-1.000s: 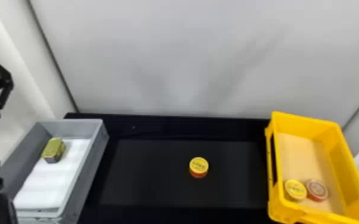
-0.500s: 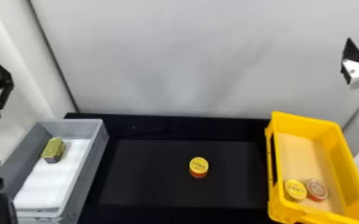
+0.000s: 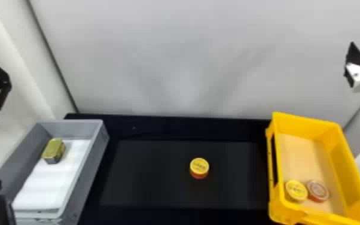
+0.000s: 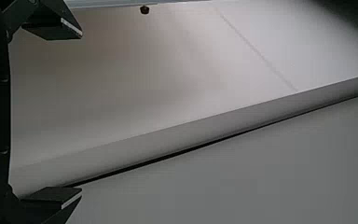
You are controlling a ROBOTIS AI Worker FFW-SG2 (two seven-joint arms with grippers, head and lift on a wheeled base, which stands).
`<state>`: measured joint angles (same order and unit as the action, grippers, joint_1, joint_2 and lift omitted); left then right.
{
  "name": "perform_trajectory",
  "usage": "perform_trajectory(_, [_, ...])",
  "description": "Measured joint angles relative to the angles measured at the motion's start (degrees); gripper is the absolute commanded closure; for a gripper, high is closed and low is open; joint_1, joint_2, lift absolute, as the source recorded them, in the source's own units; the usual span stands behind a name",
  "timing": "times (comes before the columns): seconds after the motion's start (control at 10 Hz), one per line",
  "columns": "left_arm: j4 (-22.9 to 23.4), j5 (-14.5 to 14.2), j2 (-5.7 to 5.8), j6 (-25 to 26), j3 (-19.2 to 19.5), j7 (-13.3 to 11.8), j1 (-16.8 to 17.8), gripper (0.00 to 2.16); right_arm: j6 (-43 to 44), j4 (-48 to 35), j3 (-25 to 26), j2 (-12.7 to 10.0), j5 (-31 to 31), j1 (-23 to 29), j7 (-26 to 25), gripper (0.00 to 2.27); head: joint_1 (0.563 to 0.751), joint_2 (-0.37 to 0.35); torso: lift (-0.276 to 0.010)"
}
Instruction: Pick up the round yellow can and place it in the yellow rectangular box
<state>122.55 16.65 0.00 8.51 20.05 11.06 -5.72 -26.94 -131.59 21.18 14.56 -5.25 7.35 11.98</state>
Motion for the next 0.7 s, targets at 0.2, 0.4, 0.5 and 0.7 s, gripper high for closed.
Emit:
perform_trajectory(0.2, [-0.08,-0.04,0.0,0.0,-0.2,-0.09,0.08,0.1,-0.42,0.69,-1.93,-0.1,0.92,0.51,-0.01,0.2,0.694,0.014,-0.06])
perform_trajectory(0.4, [-0.19,-0.17,0.0,0.06,-0.32,-0.15,0.11,0.1,-1.49,1.55,-3.64,-0.21,1.25,0.88,0.17,0.2,0.694,0.014,-0.06])
perform_trajectory(0.5, [-0.28,-0.24,0.0,0.1,-0.39,-0.16,0.14,0.1,-1.95,1.84,-4.03,-0.23,1.35,0.93,0.5,0.2,0.694,0.014,-0.06])
perform_trajectory(0.7, [-0.44,-0.5,0.0,0.1,-0.43,-0.16,0.15,0.1,-2.42,1.97,-4.15,-0.24,1.65,1.16,0.85,0.2,0.694,0.014,-0.06])
